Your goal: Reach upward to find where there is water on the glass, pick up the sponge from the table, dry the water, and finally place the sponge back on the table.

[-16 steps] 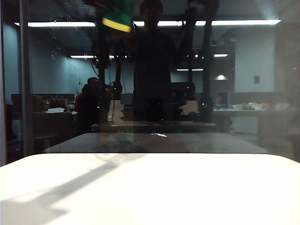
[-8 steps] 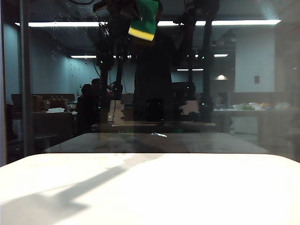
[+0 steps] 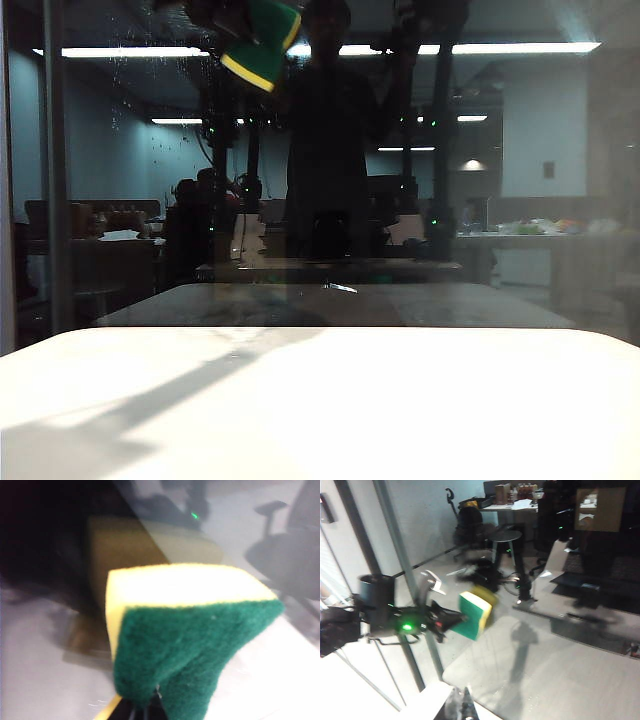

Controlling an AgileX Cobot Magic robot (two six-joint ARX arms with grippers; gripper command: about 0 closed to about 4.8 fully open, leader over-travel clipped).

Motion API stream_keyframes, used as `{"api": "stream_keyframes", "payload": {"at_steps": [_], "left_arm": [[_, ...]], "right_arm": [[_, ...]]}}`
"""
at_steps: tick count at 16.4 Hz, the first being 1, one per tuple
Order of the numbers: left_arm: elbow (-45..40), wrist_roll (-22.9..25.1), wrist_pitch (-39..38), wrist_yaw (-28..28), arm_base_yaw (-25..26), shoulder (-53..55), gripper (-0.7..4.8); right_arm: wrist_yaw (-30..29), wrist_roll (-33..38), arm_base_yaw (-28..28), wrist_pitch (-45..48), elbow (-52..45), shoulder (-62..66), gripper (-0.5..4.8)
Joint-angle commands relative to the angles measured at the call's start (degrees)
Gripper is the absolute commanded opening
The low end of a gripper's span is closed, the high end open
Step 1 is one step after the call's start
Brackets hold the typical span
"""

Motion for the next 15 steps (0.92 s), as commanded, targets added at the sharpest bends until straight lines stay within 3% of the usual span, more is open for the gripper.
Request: {"api": "stream_keyframes", "payload": {"at_steps": [1,10,15], "left_arm": [[0.31,1.42,-0.76,-2.89,1.88,-1.05,-0.06],[0.31,1.40,-11.98,-2.47,15.54,-7.19,-0.06],[0.31,0.94,-14.64,11.37,17.97,-12.92,-0.06]], "right_arm": [[-0.17,0.04,0.00,0.52,0.24,-0.15,-0.09],[0.22,-0.02,0.00,0.59,0.24,-0.15,-0.09],[2.03,-0.52,-0.02,0.94,0.24,-0.17,-0.09]]}}
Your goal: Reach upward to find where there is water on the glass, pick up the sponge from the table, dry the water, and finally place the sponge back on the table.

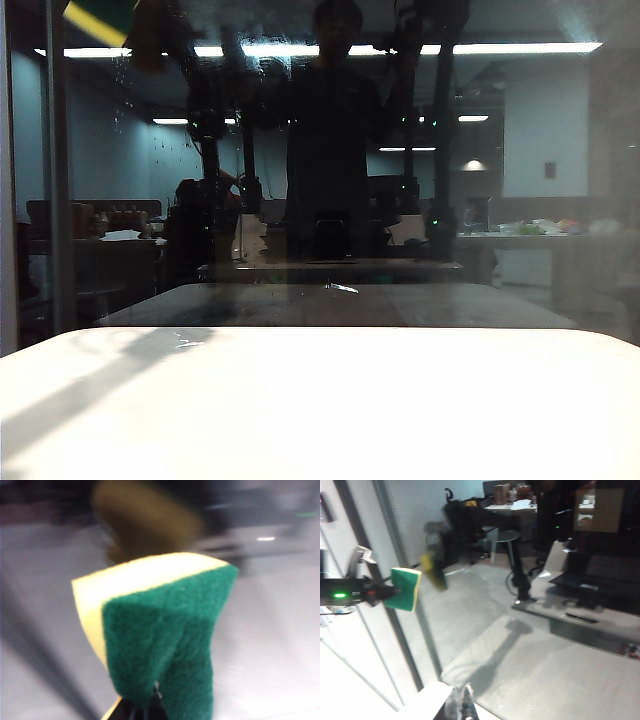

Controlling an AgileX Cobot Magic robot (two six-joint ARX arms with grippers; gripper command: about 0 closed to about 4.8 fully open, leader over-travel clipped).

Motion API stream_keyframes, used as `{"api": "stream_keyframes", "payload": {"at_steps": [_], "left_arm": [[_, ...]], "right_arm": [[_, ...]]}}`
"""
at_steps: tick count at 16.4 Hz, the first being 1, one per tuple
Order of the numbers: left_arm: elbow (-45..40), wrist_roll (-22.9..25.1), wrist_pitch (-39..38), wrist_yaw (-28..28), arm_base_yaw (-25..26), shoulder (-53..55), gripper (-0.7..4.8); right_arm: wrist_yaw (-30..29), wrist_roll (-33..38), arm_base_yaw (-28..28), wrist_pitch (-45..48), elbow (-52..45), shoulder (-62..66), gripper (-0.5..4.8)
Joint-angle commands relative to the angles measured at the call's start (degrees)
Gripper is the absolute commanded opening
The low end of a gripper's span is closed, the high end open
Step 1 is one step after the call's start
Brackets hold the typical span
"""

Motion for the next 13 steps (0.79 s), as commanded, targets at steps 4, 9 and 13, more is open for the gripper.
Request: {"api": "stream_keyframes", "payload": {"at_steps": [4,9,13], "left_arm": [[0.22,-0.02,-3.52,11.58,-1.44,-6.43,-0.06],[-0.74,-0.20,-7.19,11.56,-2.16,-11.41,-0.06],[-10.08,-0.02,-7.23,11.56,-2.16,-18.86,-0.06]], "right_arm": [[5.53,-4.13,-0.02,0.02,0.22,-0.96,-0.09],[11.19,-5.11,-0.02,-1.70,0.11,-1.79,-0.09],[12.96,-5.14,0.00,-2.56,-2.67,-3.30,-0.09]]}}
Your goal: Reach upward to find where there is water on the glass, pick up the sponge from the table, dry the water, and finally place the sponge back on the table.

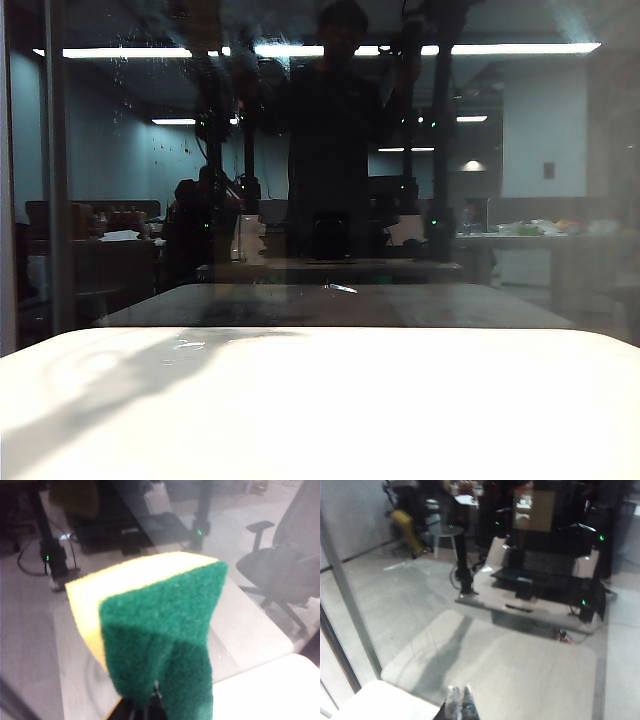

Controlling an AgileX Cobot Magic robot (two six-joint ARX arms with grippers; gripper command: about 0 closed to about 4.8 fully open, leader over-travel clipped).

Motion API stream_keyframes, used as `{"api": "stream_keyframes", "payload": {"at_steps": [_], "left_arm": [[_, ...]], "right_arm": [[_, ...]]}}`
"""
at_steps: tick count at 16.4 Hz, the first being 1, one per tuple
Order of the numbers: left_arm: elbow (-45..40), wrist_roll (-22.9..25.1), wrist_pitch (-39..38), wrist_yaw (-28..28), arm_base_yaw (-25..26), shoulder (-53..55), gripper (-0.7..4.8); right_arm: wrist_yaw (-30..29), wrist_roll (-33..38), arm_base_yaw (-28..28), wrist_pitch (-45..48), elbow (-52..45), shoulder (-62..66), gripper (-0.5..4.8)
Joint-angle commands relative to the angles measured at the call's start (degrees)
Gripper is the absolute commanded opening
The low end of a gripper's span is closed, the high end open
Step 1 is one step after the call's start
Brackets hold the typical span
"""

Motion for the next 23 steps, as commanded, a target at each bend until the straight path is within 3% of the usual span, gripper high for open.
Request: {"api": "stream_keyframes", "payload": {"at_steps": [1,8,17,23], "left_arm": [[-12.76,-0.02,1.05,0.57,0.07,-8.61,-0.06],[-34.38,-0.02,3.63,2.78,-5.86,-23.76,-0.06],[-62.66,-0.22,5.84,2.86,-6.64,-43.85,-0.06],[-77.46,-5.57,13.77,6.27,-6.64,-48.98,-0.06]], "right_arm": [[0.81,-0.31,0.00,0.35,-6.40,-4.07,-0.09],[3.98,-1.51,0.00,3.69,-30.34,-19.15,-0.09],[7.93,-1.49,-0.04,11.80,-50.95,-34.75,-0.09],[7.91,-1.38,-0.04,18.64,-65.26,-42.82,-0.09]]}}
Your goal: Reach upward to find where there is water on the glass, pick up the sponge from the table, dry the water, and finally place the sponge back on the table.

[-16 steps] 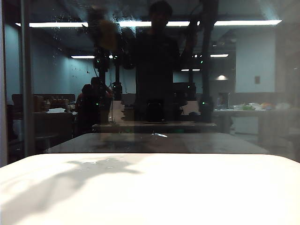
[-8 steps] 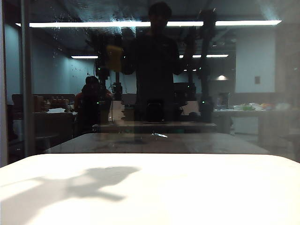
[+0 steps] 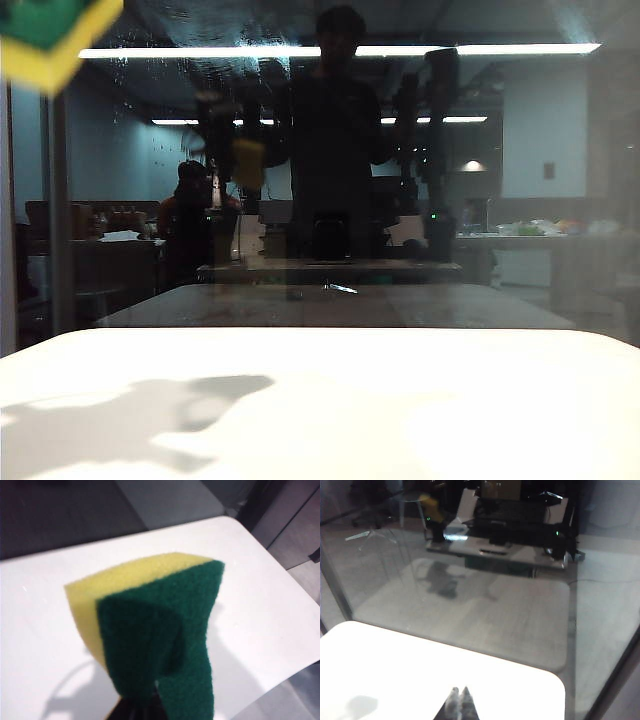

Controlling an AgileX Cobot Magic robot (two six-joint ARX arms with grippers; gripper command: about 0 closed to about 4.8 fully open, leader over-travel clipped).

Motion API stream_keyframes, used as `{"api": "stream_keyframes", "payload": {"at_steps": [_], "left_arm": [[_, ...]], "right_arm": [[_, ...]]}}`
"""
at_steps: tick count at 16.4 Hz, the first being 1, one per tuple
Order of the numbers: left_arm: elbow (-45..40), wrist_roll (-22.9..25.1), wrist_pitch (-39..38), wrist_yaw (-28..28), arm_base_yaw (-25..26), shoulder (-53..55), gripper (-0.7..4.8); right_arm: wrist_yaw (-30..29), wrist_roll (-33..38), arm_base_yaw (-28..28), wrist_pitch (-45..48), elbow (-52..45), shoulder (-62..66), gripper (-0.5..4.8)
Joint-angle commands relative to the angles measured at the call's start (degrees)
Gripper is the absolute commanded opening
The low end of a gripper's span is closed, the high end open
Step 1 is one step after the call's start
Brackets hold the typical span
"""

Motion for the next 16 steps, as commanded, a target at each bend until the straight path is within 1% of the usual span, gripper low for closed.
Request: {"api": "stream_keyframes", "payload": {"at_steps": [1,5,9,11,13,16], "left_arm": [[-7.21,-3.30,6.47,2.01,-0.02,-0.96,-0.06],[-17.29,-8.41,16.63,3.30,-0.02,-0.20,-0.06],[-26.58,-17.42,29.24,4.15,-0.02,3.32,-0.06],[-28.76,-20.90,33.68,4.11,-0.02,7.43,-0.06],[-28.83,-22.32,35.85,4.37,-0.02,13.14,-0.06],[-28.76,-26.43,41.90,7.04,-0.02,21.88,-0.06]], "right_arm": [[0.07,-0.11,-0.02,2.99,-5.25,-2.84,-0.09],[0.07,-0.11,-0.02,3.04,-8.92,-4.42,-0.09],[0.04,-0.11,-0.02,4.50,-9.49,-4.44,-0.09],[0.07,-0.11,-0.02,5.35,-9.49,-4.44,-0.09],[0.04,-0.11,0.00,5.90,-9.55,-4.44,-0.09],[0.07,-0.11,-0.02,6.03,-9.66,-4.44,-0.09]]}}
